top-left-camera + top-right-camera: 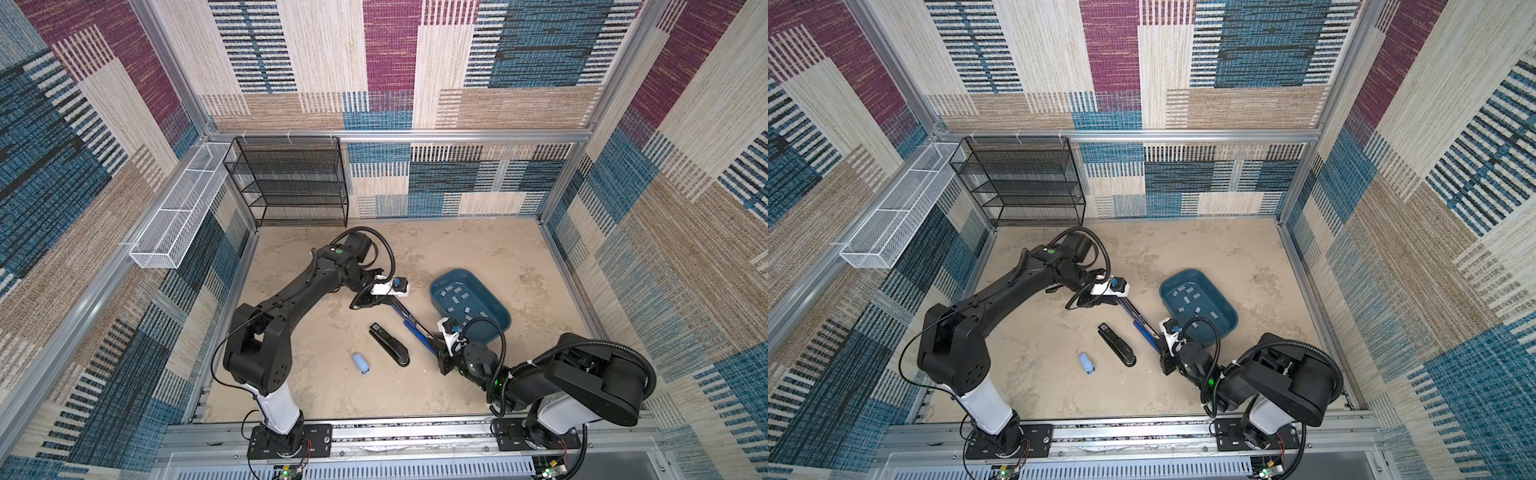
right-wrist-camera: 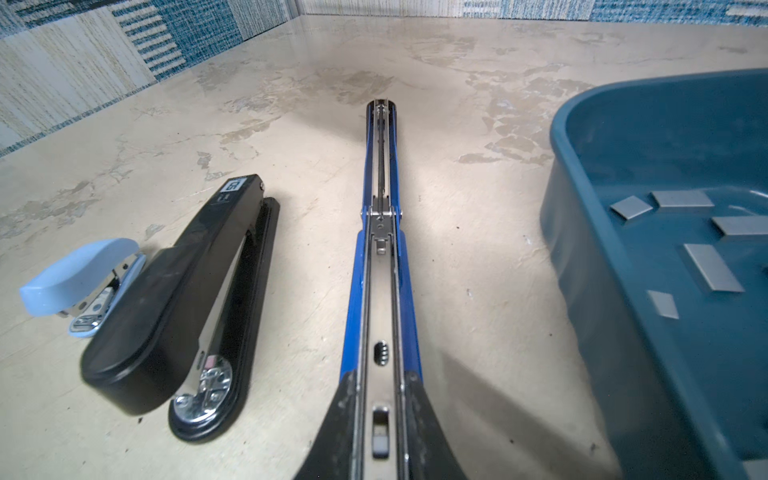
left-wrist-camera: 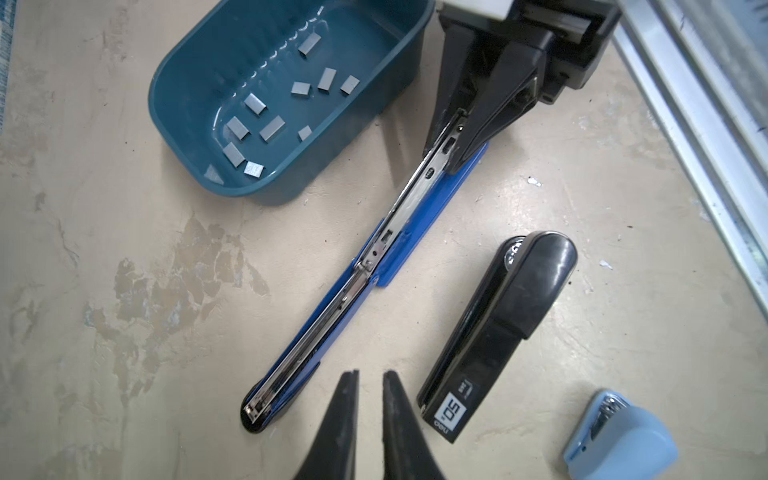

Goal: Load the staples into the stapler
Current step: 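Release the opened stapler with the left gripper and raise it away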

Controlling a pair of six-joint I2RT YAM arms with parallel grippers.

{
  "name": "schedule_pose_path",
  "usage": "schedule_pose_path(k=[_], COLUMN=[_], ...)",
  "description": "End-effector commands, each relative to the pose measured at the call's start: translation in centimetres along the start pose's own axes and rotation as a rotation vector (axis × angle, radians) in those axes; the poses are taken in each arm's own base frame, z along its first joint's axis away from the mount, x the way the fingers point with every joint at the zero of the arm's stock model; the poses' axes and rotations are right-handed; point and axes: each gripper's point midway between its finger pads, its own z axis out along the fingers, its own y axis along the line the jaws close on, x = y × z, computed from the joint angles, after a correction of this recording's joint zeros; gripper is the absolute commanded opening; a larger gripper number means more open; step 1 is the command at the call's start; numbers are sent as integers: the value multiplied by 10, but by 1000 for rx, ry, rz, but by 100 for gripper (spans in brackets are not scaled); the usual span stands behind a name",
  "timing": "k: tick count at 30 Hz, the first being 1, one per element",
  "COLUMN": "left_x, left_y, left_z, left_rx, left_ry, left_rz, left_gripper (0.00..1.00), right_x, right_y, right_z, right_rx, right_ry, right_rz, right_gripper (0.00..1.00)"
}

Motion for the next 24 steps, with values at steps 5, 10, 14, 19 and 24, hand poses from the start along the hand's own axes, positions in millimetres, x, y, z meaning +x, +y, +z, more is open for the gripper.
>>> schedule_pose_path(k=[5, 10, 14, 19, 24], left_x=[-29, -44, -51, -84, -119], left_y=[8, 10, 6, 6, 13], left_z=[-20, -35, -45, -65, -79], left_rx=[-135, -183, -205, -225, -247], left_ry=[-10, -48, -58, -153, -187], left_rz=[25, -2, 12, 69, 161], left_gripper=[21, 22, 23, 30, 53], right_x=[4, -5, -21, -52, -75], right_y=[-4, -1, 2, 4, 2], right_z=[4, -2, -9, -21, -26], right_rx=[27, 9, -3, -8, 25], right_ry=[12, -10, -50, -120, -123], right_rz=[6, 12, 16, 48, 145], right_gripper=[29, 49, 54, 62, 73])
